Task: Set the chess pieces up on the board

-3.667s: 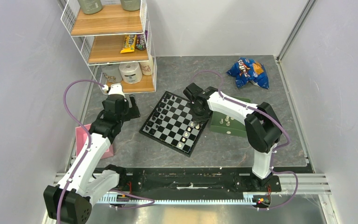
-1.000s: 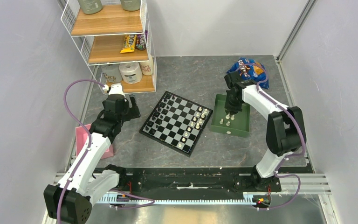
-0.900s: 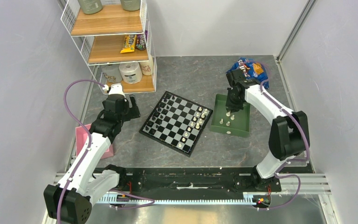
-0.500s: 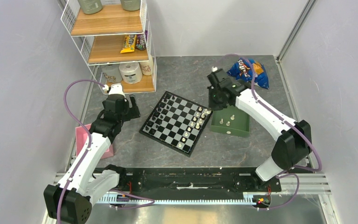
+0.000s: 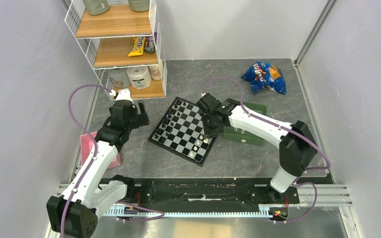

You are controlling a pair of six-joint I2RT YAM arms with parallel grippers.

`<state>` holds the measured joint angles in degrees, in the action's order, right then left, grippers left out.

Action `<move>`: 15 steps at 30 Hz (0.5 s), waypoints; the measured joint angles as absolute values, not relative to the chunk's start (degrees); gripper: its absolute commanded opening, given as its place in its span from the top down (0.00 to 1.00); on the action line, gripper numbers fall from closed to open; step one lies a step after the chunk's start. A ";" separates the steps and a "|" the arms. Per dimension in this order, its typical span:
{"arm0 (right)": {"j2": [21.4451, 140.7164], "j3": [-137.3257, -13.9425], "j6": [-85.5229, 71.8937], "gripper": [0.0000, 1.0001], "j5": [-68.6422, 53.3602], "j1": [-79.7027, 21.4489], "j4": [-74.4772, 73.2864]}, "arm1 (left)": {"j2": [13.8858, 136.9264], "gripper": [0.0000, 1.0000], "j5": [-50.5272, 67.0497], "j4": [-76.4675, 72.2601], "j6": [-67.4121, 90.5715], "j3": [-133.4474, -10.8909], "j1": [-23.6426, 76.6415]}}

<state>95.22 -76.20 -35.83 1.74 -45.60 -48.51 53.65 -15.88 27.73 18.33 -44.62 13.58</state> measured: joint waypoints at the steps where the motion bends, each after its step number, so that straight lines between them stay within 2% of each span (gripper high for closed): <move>1: 96.05 -76.20 -35.86 0.91 1.74 -45.82 -48.27 | 53.65 0.06 -15.88 27.73 18.33 -44.62 13.58; 15: 102.83 -76.20 -34.24 0.91 5.06 -45.45 -47.09 | 53.65 0.06 -15.90 27.73 18.33 -44.62 13.58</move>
